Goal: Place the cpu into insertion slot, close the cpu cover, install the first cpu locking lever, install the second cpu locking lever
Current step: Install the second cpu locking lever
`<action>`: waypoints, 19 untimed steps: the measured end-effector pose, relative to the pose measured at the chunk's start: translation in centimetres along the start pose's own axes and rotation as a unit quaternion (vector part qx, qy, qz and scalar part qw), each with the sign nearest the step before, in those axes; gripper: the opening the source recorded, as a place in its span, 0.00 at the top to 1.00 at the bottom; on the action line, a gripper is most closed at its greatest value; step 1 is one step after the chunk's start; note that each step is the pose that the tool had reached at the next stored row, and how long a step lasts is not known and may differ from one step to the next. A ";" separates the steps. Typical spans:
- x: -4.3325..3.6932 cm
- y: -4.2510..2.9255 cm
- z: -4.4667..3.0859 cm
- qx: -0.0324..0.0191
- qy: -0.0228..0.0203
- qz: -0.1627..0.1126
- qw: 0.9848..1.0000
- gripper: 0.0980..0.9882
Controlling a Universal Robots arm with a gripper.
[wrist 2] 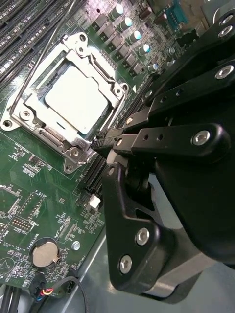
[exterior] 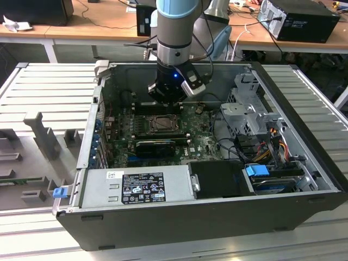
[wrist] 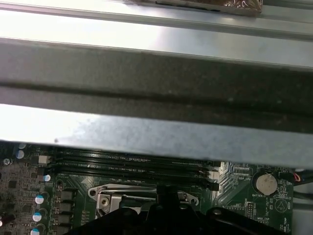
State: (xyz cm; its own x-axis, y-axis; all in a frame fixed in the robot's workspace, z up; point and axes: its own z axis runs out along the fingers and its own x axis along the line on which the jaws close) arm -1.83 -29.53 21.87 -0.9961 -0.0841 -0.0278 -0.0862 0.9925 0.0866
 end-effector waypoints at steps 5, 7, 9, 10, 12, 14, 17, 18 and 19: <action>0.01 -0.12 -0.01 0.000 0.000 0.000 1.000 0.99; 0.01 -0.18 -0.02 0.000 0.000 0.000 1.000 0.99; 0.03 -0.33 -0.03 0.000 0.000 0.000 1.000 0.99; 0.03 -0.40 -0.04 0.000 0.000 0.000 1.000 0.99; 0.06 -0.64 -0.06 0.000 0.000 0.000 1.000 0.99; 0.06 -0.67 -0.07 0.000 0.000 0.000 1.000 0.99; 0.06 -0.68 -0.18 0.000 0.000 0.000 1.000 0.99; 0.05 -0.67 -0.27 0.000 0.000 0.000 1.000 0.99; 0.04 -0.65 -0.44 0.001 0.000 0.000 1.000 0.99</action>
State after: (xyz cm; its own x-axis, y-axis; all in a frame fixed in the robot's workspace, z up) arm -1.83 -30.22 22.25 -0.9961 -0.0843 -0.0276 -0.0864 0.9926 0.0849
